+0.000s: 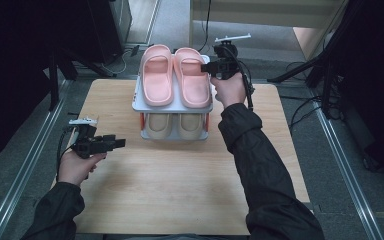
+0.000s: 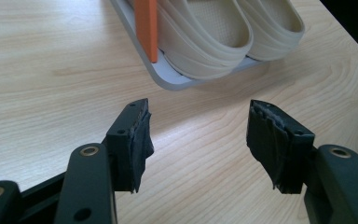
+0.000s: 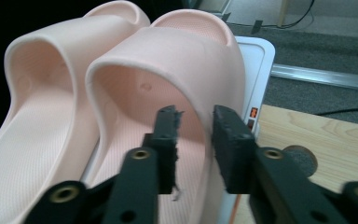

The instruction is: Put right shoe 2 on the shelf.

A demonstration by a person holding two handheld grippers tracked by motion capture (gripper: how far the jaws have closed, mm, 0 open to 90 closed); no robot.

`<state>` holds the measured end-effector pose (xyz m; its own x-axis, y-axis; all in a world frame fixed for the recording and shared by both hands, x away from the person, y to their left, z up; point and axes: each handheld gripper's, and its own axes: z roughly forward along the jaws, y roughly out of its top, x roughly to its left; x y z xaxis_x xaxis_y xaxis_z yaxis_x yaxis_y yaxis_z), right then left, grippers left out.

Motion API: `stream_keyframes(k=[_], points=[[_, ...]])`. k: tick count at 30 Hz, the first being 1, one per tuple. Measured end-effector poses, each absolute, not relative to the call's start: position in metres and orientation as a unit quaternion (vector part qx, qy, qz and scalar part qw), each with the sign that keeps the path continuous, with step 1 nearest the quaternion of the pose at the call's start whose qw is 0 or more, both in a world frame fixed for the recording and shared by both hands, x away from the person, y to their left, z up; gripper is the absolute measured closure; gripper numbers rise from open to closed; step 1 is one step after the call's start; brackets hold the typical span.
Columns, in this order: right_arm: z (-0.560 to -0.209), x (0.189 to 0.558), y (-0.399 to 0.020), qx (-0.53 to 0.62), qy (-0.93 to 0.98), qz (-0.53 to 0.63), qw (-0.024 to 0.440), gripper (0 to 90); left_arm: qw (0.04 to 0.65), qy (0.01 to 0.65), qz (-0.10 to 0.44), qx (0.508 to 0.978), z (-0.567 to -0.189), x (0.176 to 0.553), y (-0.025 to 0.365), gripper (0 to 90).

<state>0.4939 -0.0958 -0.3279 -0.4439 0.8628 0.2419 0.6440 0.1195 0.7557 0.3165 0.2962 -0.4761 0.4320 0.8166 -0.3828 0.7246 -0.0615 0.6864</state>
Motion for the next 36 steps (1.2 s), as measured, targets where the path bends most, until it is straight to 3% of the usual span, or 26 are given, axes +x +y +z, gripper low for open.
stream_keyframes(k=[4, 6, 15, 36], points=[[-0.325, 0.490, -0.107, 0.499, 0.738, 0.435, 0.130, 88.4, 0.439, 0.532, 0.060, 0.722, -0.474, 0.316, 0.298, 40.7], [-0.328, 0.491, -0.110, 0.499, 0.743, 0.424, 0.140, 90.0, 0.437, 0.531, 0.061, 0.724, -0.475, 0.316, 0.296, 40.7], [-0.358, 0.496, -0.112, 0.497, 0.754, 0.408, 0.135, 88.4, 0.434, 0.532, 0.058, 0.725, -0.476, 0.318, 0.296, 40.6], [-0.360, 0.476, -0.100, 0.471, 0.760, 0.430, 0.125, 87.1, 0.428, 0.530, 0.049, 0.731, -0.477, 0.322, 0.293, 40.4]])
